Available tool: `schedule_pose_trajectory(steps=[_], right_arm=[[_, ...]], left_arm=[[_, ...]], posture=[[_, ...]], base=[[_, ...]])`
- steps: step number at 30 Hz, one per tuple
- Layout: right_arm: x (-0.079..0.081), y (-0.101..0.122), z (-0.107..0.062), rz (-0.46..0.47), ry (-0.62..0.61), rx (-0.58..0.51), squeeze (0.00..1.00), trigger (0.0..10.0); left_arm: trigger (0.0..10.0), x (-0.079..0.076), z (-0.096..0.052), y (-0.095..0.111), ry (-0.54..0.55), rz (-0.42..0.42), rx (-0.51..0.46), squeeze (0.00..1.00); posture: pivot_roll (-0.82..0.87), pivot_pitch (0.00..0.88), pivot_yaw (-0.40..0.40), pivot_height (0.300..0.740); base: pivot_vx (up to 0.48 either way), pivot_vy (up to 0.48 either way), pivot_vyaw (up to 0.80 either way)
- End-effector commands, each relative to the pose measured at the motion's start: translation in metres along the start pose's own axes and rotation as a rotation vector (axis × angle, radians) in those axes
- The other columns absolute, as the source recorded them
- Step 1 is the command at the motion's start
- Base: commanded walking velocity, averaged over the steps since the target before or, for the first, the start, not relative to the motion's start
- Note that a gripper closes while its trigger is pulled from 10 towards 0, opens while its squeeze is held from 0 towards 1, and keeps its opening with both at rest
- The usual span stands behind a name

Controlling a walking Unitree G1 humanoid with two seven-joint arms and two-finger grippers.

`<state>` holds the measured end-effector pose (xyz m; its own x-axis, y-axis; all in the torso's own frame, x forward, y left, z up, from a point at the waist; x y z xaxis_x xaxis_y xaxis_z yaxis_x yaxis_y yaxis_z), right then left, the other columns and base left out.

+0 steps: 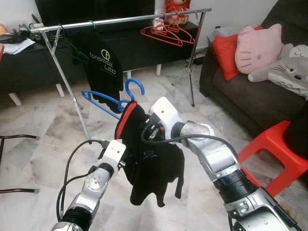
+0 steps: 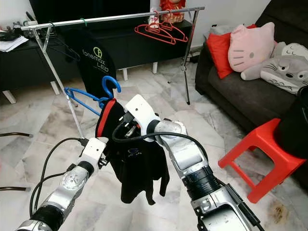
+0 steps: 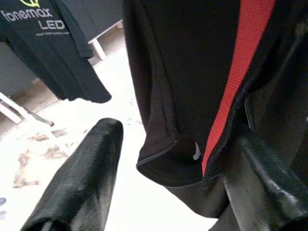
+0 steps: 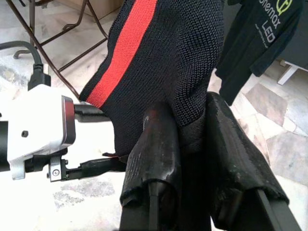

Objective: Hang hanger

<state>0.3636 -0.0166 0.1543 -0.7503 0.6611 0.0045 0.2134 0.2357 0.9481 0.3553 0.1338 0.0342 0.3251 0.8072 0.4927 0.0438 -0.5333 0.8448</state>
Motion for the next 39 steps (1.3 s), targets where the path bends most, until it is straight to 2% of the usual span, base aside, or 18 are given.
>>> schedule_pose_trajectory(steps=[1, 4, 8, 39], right_arm=[[0.0032, 0.0105, -0.0025, -0.019, 0.01, -0.034, 0.0, 0.0], [0.0032, 0.0105, -0.0025, -0.019, 0.01, -0.034, 0.0, 0.0], [0.0024, 0.0104, -0.0024, -0.017, 0.009, -0.034, 0.0, 0.0], [-0.0039, 0.0083, -0.0064, -0.002, -0.01, -0.038, 0.0, 0.0]], left_arm=[[0.0, -0.0016, 0.0015, 0.0041, -0.012, -0.005, -0.019, 0.0], [0.0, -0.0016, 0.0015, 0.0041, -0.012, -0.005, -0.019, 0.0], [0.0, -0.009, 0.0012, 0.0034, -0.051, -0.008, -0.021, 0.0], [0.0, -0.0067, 0.0021, 0.0014, -0.036, -0.035, -0.011, 0.0]], posture=[[-0.07, 0.0, -0.063, 0.74], [-0.07, 0.0, -0.063, 0.74], [-0.07, 0.0, -0.066, 0.74], [-0.08, 0.0, -0.063, 0.74]], base=[[0.0, 0.0, 0.0], [0.0, 0.0, 0.0], [0.0, 0.0, 0.0], [0.0, 0.0, 0.0]])
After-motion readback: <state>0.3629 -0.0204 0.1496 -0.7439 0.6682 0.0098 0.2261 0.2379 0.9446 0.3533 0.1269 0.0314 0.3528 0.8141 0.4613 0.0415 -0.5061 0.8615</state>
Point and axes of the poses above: a point about 5 cm out from each wrist's last joint towards the gripper, its own z axis pointing out of the wrist towards the gripper, its own y axis along the axis of the wrist's last joint, x = y × z, the point moved 5 cm from there along z, pointing out of the wrist towards the gripper, and after that the axes turned 11 degrees about z, right-handed, at the moved point
